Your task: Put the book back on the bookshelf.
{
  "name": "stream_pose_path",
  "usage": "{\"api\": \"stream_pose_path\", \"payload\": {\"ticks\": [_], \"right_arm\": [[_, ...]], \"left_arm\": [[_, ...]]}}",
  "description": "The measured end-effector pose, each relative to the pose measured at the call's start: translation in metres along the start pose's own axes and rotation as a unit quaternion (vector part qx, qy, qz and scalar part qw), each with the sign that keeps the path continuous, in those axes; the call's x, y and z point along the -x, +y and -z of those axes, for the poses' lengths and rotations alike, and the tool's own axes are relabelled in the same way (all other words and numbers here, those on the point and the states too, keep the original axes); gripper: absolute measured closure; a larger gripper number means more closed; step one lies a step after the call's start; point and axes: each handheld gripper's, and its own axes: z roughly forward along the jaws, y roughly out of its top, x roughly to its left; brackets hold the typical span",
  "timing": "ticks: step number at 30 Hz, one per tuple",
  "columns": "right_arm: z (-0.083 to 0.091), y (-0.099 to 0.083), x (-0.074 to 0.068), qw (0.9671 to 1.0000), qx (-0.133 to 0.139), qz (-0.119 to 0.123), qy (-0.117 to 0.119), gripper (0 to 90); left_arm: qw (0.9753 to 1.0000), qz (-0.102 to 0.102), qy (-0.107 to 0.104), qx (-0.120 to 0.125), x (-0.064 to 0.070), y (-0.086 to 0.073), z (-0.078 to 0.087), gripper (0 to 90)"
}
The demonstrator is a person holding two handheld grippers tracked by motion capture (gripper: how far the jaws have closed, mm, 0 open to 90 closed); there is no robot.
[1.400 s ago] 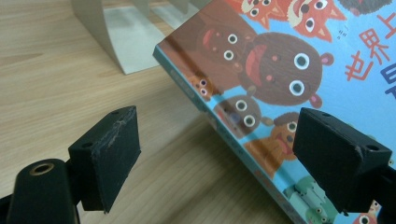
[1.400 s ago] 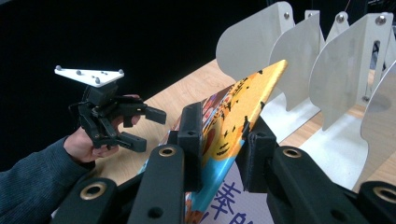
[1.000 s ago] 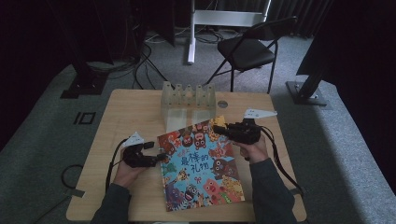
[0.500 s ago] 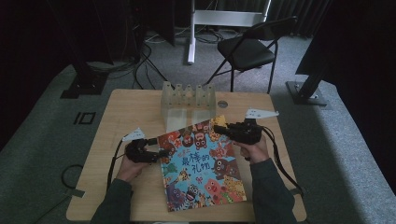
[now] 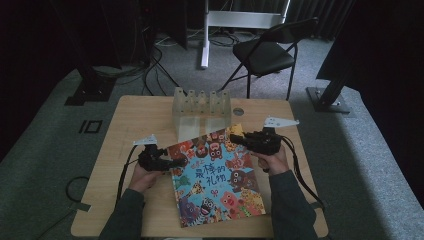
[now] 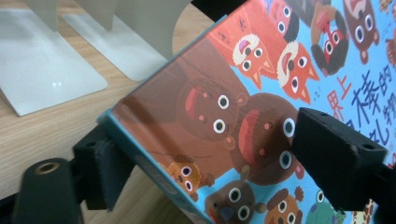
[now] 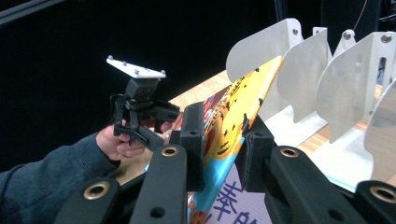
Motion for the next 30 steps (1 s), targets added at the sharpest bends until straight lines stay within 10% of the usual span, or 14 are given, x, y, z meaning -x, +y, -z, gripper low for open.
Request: {"api": "stream_pose_path", "payload": {"ticks": [12,16,30], "right_arm": [[0.006,0.002,-0.001,0.9992,-0.020,0.031,0.015,71.4],[0.005,0.003,-0.004,0.9967,-0.049,0.049,-0.042,59.3],[0.012,0.004,-0.007,0.9928,-0.042,0.069,-0.089,48.3]], "left_arm": [[0.9991,-0.013,-0.009,0.039,0.010,0.014,0.019,39.9],[0.9975,-0.030,-0.014,0.062,0.017,0.021,0.027,51.0],[0.9904,-0.101,0.002,0.094,0.052,0.048,0.046,65.5]]}}
